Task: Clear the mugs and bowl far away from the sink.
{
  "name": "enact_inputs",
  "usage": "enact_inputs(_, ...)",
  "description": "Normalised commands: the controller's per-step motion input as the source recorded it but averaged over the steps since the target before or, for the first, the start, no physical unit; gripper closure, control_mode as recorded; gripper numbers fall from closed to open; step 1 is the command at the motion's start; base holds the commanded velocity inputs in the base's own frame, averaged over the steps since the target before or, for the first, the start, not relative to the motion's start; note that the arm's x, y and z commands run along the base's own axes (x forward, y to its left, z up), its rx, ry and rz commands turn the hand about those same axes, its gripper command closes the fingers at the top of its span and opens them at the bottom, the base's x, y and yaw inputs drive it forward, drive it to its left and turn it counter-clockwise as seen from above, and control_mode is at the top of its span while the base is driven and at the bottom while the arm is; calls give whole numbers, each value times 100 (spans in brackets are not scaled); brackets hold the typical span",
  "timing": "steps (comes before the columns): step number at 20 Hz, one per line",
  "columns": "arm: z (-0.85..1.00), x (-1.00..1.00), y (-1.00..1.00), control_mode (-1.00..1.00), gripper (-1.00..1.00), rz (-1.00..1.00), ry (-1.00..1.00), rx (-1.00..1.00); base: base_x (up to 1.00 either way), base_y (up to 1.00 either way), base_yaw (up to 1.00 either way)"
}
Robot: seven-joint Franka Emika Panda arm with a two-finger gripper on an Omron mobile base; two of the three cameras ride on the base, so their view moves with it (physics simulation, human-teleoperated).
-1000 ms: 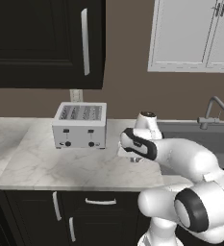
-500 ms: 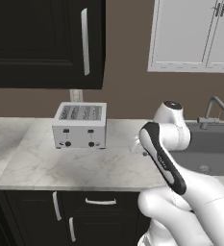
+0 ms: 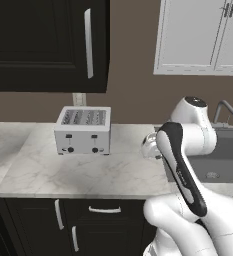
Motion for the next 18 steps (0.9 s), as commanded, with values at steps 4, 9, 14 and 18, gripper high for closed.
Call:
enact_inputs(4, 43, -37, 0, -100, 100, 0, 0, 0, 0, 0, 0)
enact_inputs(9, 44, -47, -7, -100, 100, 0, 0, 0, 0, 0, 0)
enact_inputs(14, 34, -38, -12, -100, 100, 0, 0, 0, 0, 0, 0)
enact_inputs(18, 15, -13, -6, -100, 100, 0, 0, 0, 0, 0, 0)
